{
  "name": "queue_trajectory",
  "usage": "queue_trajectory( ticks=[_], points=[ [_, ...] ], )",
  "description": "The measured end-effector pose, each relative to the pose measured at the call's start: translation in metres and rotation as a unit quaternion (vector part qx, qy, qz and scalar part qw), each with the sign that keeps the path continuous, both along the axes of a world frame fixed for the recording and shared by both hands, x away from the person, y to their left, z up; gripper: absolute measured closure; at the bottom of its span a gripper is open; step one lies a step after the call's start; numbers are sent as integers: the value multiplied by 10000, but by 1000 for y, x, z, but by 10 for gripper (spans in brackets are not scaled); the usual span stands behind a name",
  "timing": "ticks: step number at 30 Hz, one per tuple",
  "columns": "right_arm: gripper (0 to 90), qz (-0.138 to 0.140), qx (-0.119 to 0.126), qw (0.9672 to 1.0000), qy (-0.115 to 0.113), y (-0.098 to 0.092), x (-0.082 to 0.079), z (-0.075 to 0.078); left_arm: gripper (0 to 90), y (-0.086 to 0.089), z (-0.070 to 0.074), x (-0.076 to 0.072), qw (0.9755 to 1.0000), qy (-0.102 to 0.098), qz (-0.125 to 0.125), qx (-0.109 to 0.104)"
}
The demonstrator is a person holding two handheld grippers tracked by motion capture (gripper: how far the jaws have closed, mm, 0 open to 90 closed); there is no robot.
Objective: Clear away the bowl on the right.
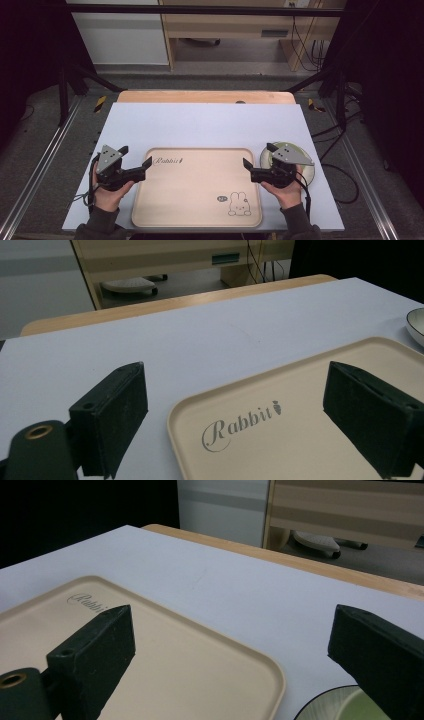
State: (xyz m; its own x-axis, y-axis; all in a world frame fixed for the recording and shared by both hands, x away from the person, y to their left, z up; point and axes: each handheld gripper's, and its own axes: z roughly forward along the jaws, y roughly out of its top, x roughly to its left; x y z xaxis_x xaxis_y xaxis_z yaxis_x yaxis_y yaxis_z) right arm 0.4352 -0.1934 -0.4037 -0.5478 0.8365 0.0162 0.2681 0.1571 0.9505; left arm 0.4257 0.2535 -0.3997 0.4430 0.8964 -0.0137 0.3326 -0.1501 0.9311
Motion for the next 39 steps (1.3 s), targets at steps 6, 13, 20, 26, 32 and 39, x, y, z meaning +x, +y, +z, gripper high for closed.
queue_trajectory(
  ticks=[6, 13, 20, 26, 32, 39],
  points=[
    [51, -19, 13, 10000, -36, -2, -1, 1, 105, 1, 0, 0, 10000, 3, 12, -26],
    [52, -91, 17, 10000, -36, -6, -2, 3, 108, 1, 0, 0, 10000, 0, 17, -18],
    [41, -176, 99, 9997, -110, -15, -3, 7, 109, -1, -1, 0, 10000, 16, -2, -2],
    [44, -283, 176, 9994, -76, -22, -4, 8, 109, -1, -2, 0, 10000, 29, 2, 7],
    [58, -429, 184, 9989, -58, -29, -5, 9, 110, -1, -2, 0, 10000, 21, 4, 5],
    [76, -546, 167, 9984, -33, -35, -4, 9, 110, -2, -2, 0, 10000, 31, -21, 26]
  ],
)
